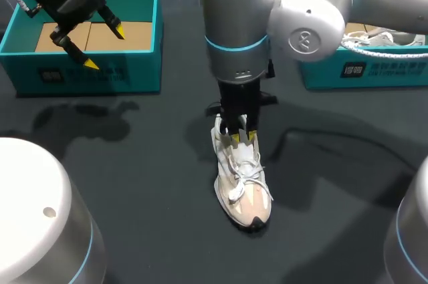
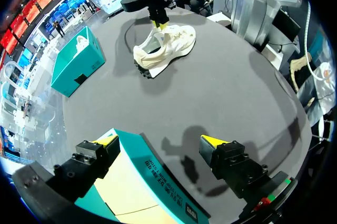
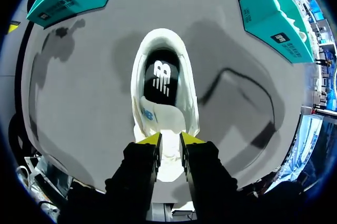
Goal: Take the shoe out of the shoebox, open the shoe tongue, remove and reinsert the insole, then place the shoe into the shoebox
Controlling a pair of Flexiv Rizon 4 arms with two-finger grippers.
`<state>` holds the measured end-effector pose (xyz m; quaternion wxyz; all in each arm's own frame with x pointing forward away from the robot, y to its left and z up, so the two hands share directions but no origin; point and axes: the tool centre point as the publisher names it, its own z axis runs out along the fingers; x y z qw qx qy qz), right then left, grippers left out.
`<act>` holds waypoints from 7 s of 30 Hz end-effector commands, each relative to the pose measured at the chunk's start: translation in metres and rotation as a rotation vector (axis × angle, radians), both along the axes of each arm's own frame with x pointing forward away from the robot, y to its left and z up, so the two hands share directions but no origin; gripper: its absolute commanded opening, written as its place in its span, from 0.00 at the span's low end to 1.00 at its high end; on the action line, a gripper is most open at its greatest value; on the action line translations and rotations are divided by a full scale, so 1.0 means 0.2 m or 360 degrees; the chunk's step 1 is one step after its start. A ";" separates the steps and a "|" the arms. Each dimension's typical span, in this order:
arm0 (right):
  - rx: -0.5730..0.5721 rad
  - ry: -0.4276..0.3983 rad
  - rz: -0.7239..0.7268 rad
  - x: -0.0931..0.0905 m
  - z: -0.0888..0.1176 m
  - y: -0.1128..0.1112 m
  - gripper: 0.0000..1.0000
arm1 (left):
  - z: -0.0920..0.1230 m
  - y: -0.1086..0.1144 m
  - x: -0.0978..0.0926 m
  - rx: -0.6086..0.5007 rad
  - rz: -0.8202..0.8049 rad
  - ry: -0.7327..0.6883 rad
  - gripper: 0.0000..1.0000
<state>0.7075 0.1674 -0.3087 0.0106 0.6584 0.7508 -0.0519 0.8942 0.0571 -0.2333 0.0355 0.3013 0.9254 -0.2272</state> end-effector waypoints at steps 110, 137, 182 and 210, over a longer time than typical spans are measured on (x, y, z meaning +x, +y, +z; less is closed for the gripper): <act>-0.0055 -0.0185 0.2397 0.62 -0.06 0.04 1.00 | 0.00 0.00 0.00 0.0004 -0.0002 0.0001 1.00; 0.0073 -0.0163 0.2491 0.67 -0.28 0.05 0.82 | 0.00 0.00 0.00 0.0004 -0.0002 0.0001 1.00; -0.0063 -0.0184 0.2493 0.67 0.12 -0.07 0.00 | 0.00 0.00 0.00 0.0004 -0.0002 0.0001 1.00; -0.0130 -0.0214 0.2447 0.93 0.61 -0.33 0.00 | 0.00 0.00 0.00 0.0004 -0.0002 0.0001 1.00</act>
